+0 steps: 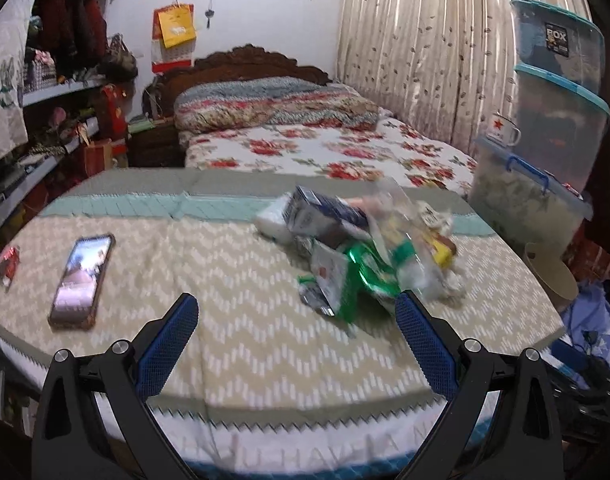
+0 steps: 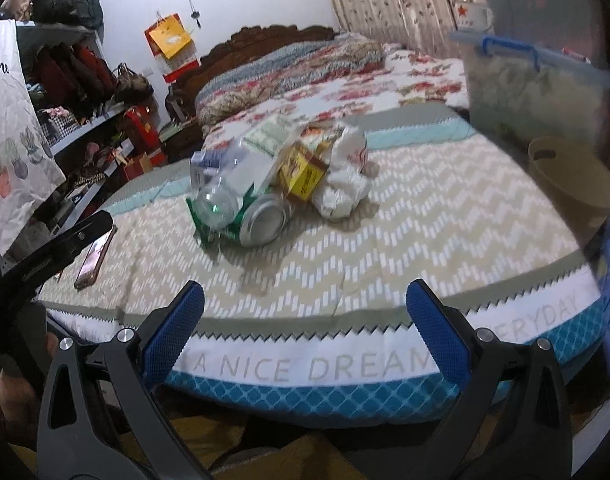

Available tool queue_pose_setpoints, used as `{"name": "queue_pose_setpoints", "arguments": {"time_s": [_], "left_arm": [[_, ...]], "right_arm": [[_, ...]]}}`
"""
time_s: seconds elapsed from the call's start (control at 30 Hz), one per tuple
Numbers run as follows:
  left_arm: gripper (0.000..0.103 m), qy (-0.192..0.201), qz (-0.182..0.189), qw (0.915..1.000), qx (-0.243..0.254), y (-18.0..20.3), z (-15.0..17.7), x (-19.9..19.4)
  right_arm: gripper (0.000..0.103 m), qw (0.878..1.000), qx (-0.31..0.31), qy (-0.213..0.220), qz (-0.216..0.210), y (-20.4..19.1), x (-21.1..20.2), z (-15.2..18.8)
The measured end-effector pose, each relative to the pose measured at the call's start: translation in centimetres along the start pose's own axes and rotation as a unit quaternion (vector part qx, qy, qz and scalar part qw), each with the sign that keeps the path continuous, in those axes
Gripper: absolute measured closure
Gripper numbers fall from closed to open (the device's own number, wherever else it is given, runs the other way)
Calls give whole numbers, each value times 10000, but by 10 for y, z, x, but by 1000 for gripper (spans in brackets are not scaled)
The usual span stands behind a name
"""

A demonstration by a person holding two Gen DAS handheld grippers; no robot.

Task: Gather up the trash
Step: 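Move both tools toward the trash pile on the bed, then grasp the clear plastic bottle with the left tool while the right tool grasps the yellow box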

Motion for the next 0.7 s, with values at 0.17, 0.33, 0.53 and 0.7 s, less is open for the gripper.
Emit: {"name": "queue_pose_setpoints", "arguments": {"time_s": [0.17, 0.33, 0.53, 0.7], "left_arm": [[9, -76, 105, 9996, -234, -8, -19, 14], [9, -181, 527, 9984, -119, 15, -38, 23], [9, -483, 836, 9947, 353, 69, -45, 60], [9, -948, 787, 9897, 732, 105, -31, 104]], "right_arm": [[48, 9994, -180, 253, 120, 7, -6, -15], [63, 9999, -46, 112, 57, 19, 9, -19], [61, 9999, 158, 43, 30, 41, 30, -28], [51, 9995, 300, 26, -106, 56, 51, -49]]}}
Point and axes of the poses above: each gripper's, at about its wrist camera, not at the fingertips, and x roughly the way its jaws point, y to its right, z to its underside, the point moved 7 cm from there along x, roughly the way its jaws point, and after that the axes turned 2 degrees about -x, right-handed, at the moved point
